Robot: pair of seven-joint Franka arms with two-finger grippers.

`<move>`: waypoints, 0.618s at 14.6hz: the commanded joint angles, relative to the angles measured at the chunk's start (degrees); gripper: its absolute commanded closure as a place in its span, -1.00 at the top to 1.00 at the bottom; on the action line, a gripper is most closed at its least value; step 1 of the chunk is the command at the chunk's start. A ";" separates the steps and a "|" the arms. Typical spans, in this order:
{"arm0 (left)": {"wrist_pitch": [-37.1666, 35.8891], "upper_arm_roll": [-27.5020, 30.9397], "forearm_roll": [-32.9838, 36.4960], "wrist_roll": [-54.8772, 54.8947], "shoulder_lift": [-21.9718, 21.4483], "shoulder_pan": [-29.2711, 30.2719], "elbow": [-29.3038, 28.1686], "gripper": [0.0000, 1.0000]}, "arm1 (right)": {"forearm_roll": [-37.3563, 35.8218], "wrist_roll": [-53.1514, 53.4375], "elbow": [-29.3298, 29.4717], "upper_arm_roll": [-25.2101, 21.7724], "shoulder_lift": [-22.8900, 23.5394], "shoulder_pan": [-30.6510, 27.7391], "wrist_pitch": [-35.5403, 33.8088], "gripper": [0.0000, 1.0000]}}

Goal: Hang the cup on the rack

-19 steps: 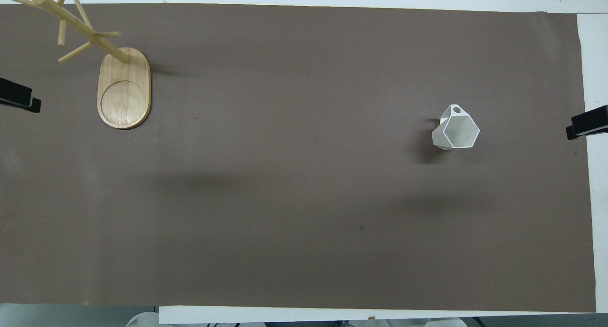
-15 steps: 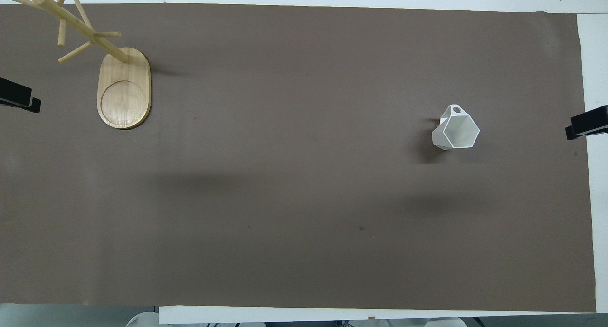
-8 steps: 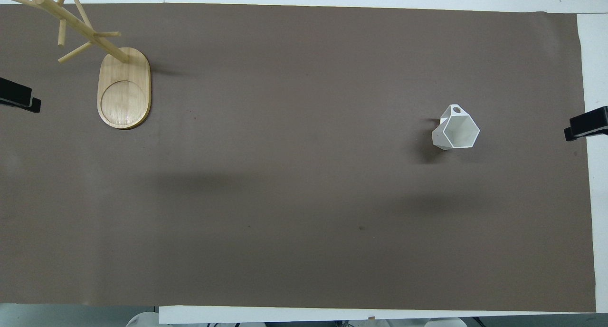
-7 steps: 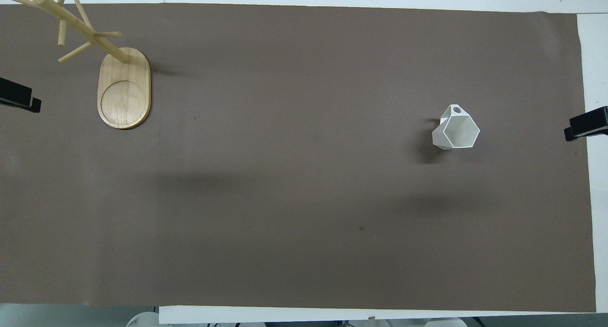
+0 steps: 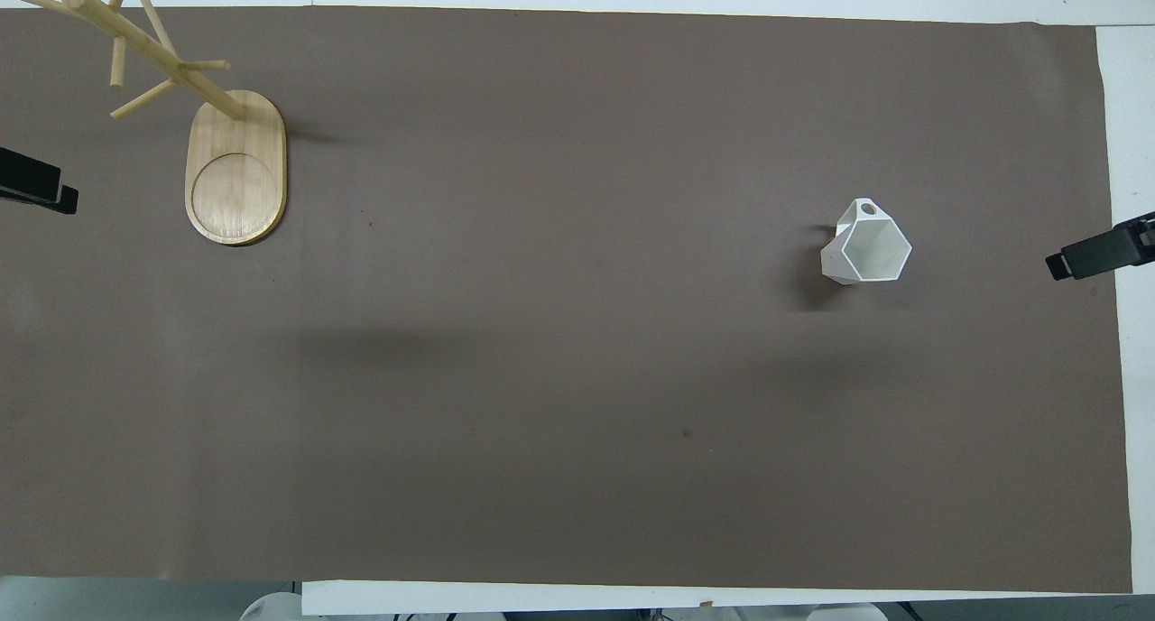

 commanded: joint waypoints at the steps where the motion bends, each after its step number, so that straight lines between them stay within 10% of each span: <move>1: 0.22 -0.81 -0.48 0.29 -1.31 1.15 -1.60 1.00 | 3.60 -15.37 -0.73 0.17 -0.44 -1.50 2.46 1.00; 9: 0.22 -0.81 -0.48 0.29 -1.31 1.15 -1.60 1.00 | 31.52 -67.09 6.03 0.17 17.65 -16.68 0.73 1.00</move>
